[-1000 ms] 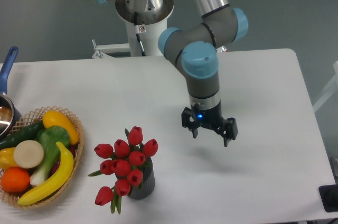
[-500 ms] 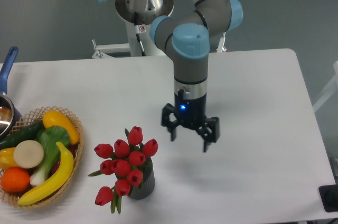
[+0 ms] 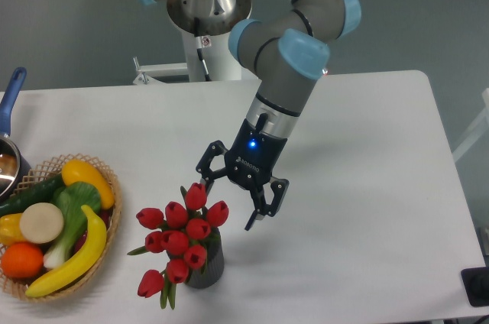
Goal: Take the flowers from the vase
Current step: 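Tilt and lower the open gripper onto the tulip stems above the vase, then close the gripper around the tulip bunch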
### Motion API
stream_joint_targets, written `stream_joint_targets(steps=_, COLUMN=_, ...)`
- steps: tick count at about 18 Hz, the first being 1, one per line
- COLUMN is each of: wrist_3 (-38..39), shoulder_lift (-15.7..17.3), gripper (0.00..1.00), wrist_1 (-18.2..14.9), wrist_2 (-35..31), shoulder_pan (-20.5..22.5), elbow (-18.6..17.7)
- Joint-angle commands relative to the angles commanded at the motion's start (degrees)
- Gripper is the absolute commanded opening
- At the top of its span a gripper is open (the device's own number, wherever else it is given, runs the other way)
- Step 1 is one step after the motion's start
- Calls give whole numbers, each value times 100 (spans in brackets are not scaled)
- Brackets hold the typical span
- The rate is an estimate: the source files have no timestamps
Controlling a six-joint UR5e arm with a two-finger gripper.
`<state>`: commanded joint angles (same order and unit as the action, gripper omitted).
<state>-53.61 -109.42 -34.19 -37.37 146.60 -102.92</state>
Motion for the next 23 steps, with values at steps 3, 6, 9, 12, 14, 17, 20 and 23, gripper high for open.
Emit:
stream_joint_targets(steps=3, wrist_3=9, shoulder_lift=-149, gripper=100, wrist_1=0, wrist_2=159, shoulder_pan=-35, elbow=61)
stream_joint_targets(steps=6, wrist_3=0, shoulder_lift=-360, gripper=100, wrist_1=0, wrist_2=474, shoulder_pan=-131, elbow=193)
stream_joint_targets(steps=9, wrist_3=9, shoulder_lift=-571, gripper=100, wrist_1=9, wrist_2=643, shoulder_pan=-210, elbow=412)
stream_joint_targets(steps=12, wrist_3=9, shoulder_lift=-695, gripper=100, wrist_1=0, wrist_2=660, shoulder_pan=-255, elbow=562)
stream_joint_targets(steps=14, wrist_3=9, shoulder_lift=-704, gripper=68, wrist_1=0, wrist_2=652, shoulder_pan=-255, elbow=571)
stream_joint_targets(steps=17, wrist_3=9, shoulder_lift=-677, gripper=26, wrist_1=0, wrist_2=652, shoulder_pan=-237, elbow=571)
stream_joint_targets(steps=20, wrist_3=9, shoulder_lift=-616, gripper=11, wrist_1=0, wrist_2=643, shoulder_pan=-211, elbow=571)
stream_joint_targets(steps=23, wrist_3=18, shoulder_lift=-598, gripper=7, wrist_1=0, wrist_2=643, shoulder_pan=-193, elbow=606)
